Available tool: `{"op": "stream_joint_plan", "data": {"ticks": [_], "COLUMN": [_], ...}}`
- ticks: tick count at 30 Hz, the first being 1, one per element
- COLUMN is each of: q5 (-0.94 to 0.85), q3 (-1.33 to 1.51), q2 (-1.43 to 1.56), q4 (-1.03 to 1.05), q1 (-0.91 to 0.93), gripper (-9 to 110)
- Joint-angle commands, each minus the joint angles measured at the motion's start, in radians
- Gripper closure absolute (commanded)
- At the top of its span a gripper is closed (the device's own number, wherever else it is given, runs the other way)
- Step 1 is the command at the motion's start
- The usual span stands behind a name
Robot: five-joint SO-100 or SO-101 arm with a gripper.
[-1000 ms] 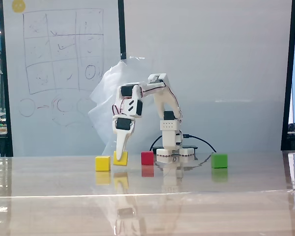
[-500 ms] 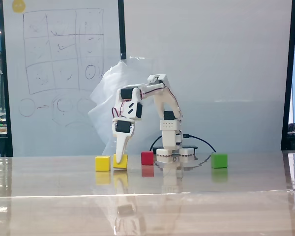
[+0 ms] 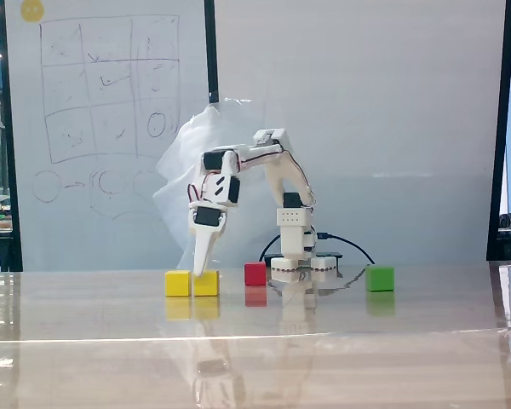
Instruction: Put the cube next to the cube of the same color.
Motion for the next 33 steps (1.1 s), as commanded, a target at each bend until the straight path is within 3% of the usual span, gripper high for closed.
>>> {"op": "stream_joint_plan", "data": {"ticks": [1,11,19,25,33], "q5": [-0.049,0.117,0.328,0.414,0.42], "q3": [-0.094,-0.083,0.15,0.635,1.652], "q2": [0.126,0.571,0.965,1.39,2.066], "q4": [0.029,0.296,0.342,0.054,-0.446], "q1": [0.034,-0.075,-0.373,-0.563,-0.566], "gripper": [74,74,77,102,102]}}
